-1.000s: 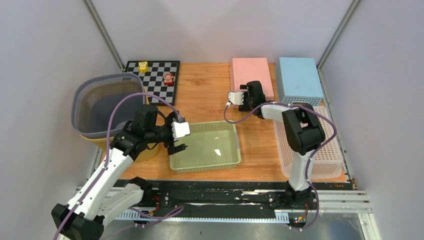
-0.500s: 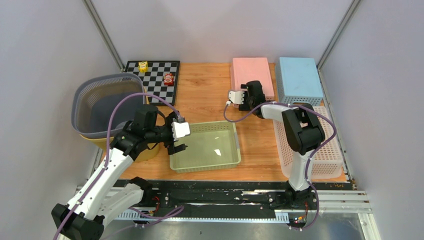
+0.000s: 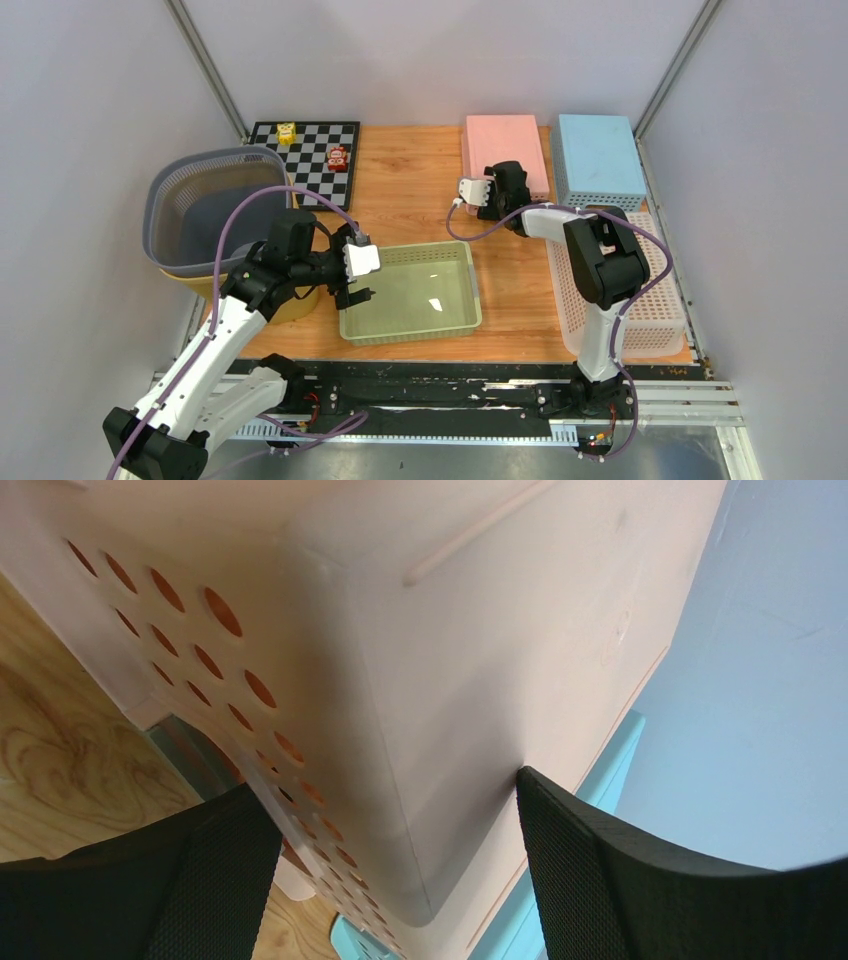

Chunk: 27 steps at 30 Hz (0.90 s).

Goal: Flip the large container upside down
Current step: Move the container to the center of the board.

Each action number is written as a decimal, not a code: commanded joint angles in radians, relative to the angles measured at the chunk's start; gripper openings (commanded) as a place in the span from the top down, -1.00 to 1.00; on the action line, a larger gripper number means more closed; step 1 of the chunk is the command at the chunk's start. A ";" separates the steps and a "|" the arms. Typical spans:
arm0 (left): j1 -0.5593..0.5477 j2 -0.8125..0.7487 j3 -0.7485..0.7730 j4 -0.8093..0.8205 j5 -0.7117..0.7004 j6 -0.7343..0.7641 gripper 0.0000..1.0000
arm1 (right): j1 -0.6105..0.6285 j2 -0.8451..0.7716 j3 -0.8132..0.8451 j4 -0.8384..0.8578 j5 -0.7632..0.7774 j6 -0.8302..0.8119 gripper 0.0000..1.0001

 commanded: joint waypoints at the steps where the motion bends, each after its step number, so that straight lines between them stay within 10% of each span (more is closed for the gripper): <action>1: 0.009 -0.007 -0.002 -0.018 0.014 0.008 -1.00 | -0.016 0.033 0.014 -0.066 0.026 0.063 -0.65; 27: 0.009 -0.003 0.003 -0.023 0.017 0.011 -1.00 | 0.012 0.008 0.003 -0.094 0.023 0.067 -0.90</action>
